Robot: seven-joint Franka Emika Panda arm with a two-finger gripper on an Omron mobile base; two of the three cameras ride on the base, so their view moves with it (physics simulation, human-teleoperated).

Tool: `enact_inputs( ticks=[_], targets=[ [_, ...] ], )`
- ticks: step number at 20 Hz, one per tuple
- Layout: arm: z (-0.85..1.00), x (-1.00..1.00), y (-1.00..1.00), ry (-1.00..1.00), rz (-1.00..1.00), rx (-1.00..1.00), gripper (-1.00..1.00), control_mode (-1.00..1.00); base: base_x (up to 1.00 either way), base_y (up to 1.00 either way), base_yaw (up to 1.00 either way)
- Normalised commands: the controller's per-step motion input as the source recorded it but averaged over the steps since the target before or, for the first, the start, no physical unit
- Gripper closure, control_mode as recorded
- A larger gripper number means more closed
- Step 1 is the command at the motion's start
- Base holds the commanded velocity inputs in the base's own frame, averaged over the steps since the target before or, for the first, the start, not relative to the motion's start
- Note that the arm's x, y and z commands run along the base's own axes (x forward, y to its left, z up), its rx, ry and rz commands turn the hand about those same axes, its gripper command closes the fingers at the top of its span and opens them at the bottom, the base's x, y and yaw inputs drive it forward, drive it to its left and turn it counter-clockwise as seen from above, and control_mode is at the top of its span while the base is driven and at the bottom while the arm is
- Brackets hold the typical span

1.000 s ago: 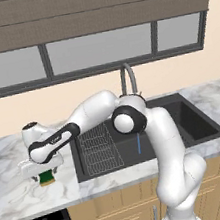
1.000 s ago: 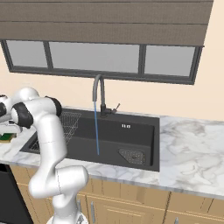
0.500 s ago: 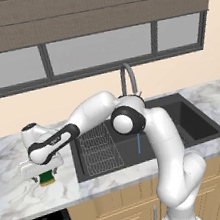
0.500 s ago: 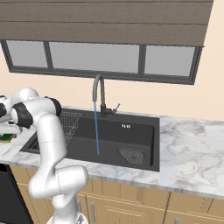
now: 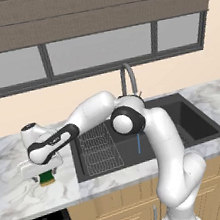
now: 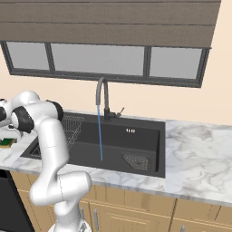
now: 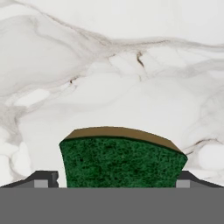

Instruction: Soak the sponge with water for a few seconds and then drop it inside the sink.

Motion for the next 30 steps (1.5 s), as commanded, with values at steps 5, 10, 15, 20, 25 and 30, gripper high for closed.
enact_inputs(
  ticks=[5,10,15,20,25,30],
  targets=[
    [0.0,0.0,0.0,0.0,0.0,0.0,1.0,-1.0,0.0,0.0,0.0],
    [0.0,0.0,0.0,0.0,0.0,0.0,1.0,-1.0,0.0,0.0,0.0],
    [0.0,0.0,0.0,0.0,0.0,0.0,1.0,-1.0,0.0,0.0,0.0],
    [0.21,-0.2,-0.14,-0.02,0.0,0.01,1.0,-1.0,0.0,0.0,0.0],
    [0.65,-0.35,-0.22,-0.12,0.0,0.03,1.0,-1.0,0.0,0.0,0.0],
    [0.74,-0.36,-0.18,-0.16,0.0,0.04,1.0,-1.0,0.0,0.0,0.0]
  ],
)
